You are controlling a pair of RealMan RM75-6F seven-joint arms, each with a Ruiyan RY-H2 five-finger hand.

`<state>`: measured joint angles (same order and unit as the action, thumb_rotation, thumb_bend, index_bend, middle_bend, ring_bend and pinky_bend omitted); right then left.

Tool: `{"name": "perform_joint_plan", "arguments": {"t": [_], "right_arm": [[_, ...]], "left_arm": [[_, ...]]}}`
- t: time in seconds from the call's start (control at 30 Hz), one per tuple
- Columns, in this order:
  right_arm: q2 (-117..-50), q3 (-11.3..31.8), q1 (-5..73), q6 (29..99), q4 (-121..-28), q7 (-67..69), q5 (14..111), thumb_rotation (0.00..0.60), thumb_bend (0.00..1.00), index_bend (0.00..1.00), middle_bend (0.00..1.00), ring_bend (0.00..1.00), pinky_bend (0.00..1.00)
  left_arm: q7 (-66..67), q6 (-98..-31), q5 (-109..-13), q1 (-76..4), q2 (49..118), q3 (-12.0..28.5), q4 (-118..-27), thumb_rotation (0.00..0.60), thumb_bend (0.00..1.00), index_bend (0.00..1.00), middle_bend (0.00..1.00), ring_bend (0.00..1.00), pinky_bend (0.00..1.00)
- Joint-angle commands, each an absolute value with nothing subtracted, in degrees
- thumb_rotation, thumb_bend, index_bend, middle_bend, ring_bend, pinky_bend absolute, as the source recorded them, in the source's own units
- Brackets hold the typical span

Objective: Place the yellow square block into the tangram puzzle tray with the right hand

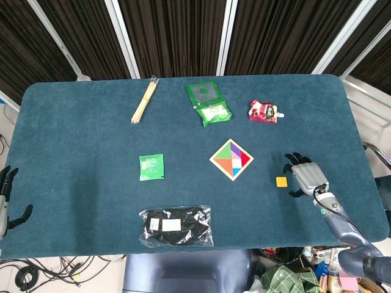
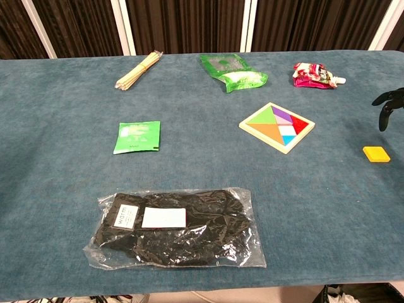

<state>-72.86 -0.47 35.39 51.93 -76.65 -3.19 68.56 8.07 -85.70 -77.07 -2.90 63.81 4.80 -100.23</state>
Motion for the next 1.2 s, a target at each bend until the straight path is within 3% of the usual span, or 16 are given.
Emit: {"name": "perform_joint_plan", "arguments": {"t": [0.03, 0.6, 1.2], "right_arm": [[-74.20, 0.37, 34.96, 51.81, -75.43, -2.74, 68.15, 0.600, 0.09, 0.39, 0.05, 0.00, 0.14], [-79.37, 2.33, 34.22, 49.12, -68.14, -0.04, 68.81, 0.600, 0.16, 0.41, 0.05, 0.00, 0.14], [-82.27, 2.99, 33.60, 47.95, -63.91, 1.53, 70.96, 0.600, 0.16, 0.44, 0.05, 0.00, 0.14]], "left_arm": [[8.10, -85.57, -77.03, -2.94, 63.79, 4.77, -100.22, 0.600, 0.31, 0.00, 0.00, 0.00, 0.00], [8.33, -85.56, -76.82, -2.99, 63.86, 4.91, -100.17, 0.600, 0.31, 0.00, 0.00, 0.00, 0.00], [8.32, -85.58, -76.83, -3.00, 63.89, 4.94, -100.06, 0.600, 0.31, 0.00, 0.00, 0.00, 0.00]]}}
